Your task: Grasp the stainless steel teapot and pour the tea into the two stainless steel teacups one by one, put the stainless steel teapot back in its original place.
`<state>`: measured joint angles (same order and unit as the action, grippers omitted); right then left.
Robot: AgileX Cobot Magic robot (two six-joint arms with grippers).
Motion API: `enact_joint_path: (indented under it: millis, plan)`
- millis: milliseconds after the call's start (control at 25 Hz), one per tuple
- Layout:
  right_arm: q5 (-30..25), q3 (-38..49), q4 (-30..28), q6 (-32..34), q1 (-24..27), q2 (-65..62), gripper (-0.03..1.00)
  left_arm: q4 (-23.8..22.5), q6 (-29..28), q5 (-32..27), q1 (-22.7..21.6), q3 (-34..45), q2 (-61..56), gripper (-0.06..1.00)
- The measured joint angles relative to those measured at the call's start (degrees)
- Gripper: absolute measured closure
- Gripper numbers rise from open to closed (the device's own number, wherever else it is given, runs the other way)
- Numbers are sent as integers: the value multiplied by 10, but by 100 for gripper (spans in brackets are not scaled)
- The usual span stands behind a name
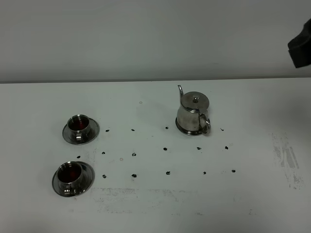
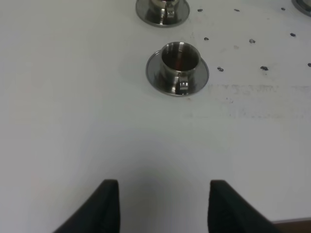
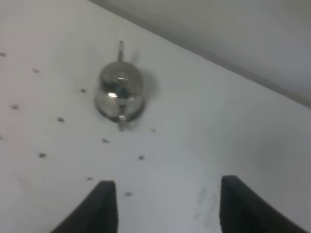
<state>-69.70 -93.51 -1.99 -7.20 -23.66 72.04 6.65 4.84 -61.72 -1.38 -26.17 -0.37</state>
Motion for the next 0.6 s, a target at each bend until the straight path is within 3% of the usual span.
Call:
enact_joint_path:
  millis: [80, 360, 600]
  plan:
    - [0, 43, 40, 15, 14, -49, 50, 0, 0, 0, 0, 0, 0, 54]
    - [-3, 271, 125, 22, 143, -231, 50, 0, 0, 0, 0, 0, 0, 54]
    - [-4, 433, 133, 21, 200, -382, 50, 0, 0, 0, 0, 0, 0, 54]
